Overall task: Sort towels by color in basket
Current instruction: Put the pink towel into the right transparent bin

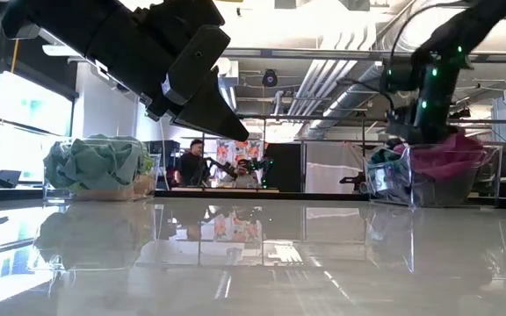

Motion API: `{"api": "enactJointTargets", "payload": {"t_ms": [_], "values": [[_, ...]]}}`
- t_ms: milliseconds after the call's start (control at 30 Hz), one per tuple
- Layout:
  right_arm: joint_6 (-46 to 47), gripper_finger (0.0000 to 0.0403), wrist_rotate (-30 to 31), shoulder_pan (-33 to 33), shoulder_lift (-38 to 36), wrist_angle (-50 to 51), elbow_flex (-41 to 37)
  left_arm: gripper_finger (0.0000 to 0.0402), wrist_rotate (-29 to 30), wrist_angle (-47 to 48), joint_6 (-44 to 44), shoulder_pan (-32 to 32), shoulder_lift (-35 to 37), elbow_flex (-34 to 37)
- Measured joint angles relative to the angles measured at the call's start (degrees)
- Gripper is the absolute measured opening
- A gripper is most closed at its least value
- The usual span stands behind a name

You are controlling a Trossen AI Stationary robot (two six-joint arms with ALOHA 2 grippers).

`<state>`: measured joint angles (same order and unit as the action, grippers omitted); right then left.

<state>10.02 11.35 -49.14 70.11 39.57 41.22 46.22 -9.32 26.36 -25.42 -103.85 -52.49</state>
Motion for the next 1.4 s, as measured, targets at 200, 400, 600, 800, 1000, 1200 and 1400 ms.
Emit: {"api": "enactJointTargets", "payload": {"t_ms": [200, 400, 600, 800, 1000, 1200, 1400], "values": [[-0.90, 0.0004, -3.47, -2.27, 2.42, -5.45, -3.19, 0.0000, -0.02, -0.07, -0.02, 0.26, 0.00, 0.00], [-5.19, 0.0059, -2.98, -2.19, 1.90, -0.14, 0.84, 0.0000, -0.18, -0.04, -0.03, 0.64, 0.00, 0.00], [-4.45, 0.0150, -3.10, -2.21, 1.48, 12.16, 9.20, 0.0000, -0.44, -0.02, -0.07, 0.64, 0.00, 0.00], [-1.62, 0.0177, -3.93, -0.17, 1.46, 21.47, 16.20, 0.0000, -0.44, -0.02, -0.05, 0.64, 0.00, 0.00], [-0.72, 0.0167, 1.83, 4.58, 1.45, 28.94, 22.99, 0.0000, -0.44, 0.00, -0.03, 0.64, 0.00, 0.00], [3.74, 0.0139, 18.94, 8.38, 1.42, 40.04, 26.08, 0.0000, -0.44, 0.00, -0.03, 0.64, 0.00, 0.00], [4.48, 0.0088, 25.68, 5.76, 1.53, 40.34, 20.61, 0.0000, -0.46, 0.00, 0.14, 1.04, 0.00, 0.00]]}}
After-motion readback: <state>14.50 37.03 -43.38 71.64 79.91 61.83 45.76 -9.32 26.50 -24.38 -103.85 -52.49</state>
